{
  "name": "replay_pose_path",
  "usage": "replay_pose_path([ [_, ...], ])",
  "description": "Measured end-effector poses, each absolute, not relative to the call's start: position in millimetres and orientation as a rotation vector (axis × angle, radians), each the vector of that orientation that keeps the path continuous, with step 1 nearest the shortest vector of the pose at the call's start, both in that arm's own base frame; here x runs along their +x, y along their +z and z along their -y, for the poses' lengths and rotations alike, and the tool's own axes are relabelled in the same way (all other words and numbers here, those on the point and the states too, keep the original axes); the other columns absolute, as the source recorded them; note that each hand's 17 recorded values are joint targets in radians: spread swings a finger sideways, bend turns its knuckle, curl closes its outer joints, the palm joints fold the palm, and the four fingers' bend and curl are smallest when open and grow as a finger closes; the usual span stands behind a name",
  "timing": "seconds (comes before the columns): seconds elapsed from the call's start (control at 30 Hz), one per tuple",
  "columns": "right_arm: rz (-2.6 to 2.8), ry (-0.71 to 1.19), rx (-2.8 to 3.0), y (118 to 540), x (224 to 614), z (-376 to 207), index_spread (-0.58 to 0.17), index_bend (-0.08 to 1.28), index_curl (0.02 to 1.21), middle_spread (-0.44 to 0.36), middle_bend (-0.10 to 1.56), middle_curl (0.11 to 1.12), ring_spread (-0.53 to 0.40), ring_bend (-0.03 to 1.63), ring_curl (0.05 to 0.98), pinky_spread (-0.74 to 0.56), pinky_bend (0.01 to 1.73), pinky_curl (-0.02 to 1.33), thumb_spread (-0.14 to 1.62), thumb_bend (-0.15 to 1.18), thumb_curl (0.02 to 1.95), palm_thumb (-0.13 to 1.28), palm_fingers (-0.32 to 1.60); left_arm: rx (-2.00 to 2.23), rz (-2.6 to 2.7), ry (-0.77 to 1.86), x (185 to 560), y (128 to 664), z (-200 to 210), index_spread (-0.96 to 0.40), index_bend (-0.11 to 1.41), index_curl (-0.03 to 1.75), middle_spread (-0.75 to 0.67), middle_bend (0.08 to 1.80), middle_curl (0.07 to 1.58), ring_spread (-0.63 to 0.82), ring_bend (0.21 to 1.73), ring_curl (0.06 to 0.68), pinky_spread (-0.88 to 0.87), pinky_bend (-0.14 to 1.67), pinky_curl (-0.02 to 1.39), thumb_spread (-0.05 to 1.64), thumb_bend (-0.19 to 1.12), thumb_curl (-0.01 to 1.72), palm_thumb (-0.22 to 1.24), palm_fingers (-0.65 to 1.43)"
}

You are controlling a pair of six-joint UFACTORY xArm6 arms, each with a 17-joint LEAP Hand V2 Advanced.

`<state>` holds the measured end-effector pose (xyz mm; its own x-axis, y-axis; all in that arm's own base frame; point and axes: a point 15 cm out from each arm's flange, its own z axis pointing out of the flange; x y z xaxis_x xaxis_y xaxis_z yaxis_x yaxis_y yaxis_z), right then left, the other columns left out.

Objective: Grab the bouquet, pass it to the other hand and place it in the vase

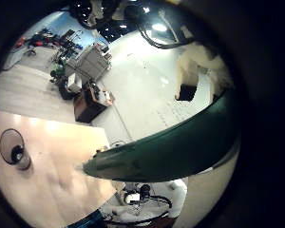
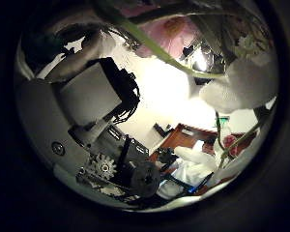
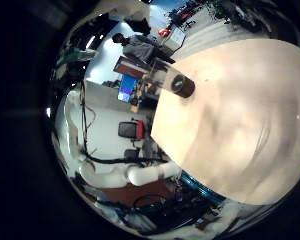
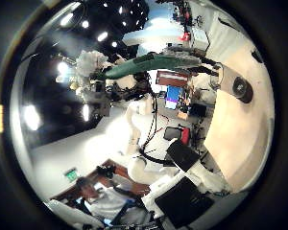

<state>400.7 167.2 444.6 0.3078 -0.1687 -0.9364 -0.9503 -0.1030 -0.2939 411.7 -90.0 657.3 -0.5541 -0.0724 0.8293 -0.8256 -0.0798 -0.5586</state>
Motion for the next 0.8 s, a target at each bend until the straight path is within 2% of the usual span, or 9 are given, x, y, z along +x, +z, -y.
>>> replay_pose_path([
  [0.23,-1.076,0.928,-1.525,450,405,-165,-0.377,0.15,0.32,0.098,0.29,0.33,0.207,0.61,0.235,0.45,0.61,0.40,0.98,-0.03,0.53,0.75,0.03,1.059,1.658,1.725,429,638,52,-0.68,0.78,1.18,-0.53,1.11,1.04,-0.38,1.48,0.585,-0.44,1.48,0.59,1.18,0.09,0.84,0.92,1.06],
  [0.8,-1.101,0.910,-1.503,451,413,-150,-0.387,0.15,0.27,0.079,0.25,0.33,0.206,0.58,0.228,0.45,0.60,0.34,0.98,-0.02,0.52,0.78,0.07,1.179,1.655,1.713,457,588,13,-0.70,0.75,1.23,-0.54,1.09,1.05,-0.39,1.46,0.590,-0.46,1.43,0.65,1.19,0.06,0.88,0.93,1.06],
])
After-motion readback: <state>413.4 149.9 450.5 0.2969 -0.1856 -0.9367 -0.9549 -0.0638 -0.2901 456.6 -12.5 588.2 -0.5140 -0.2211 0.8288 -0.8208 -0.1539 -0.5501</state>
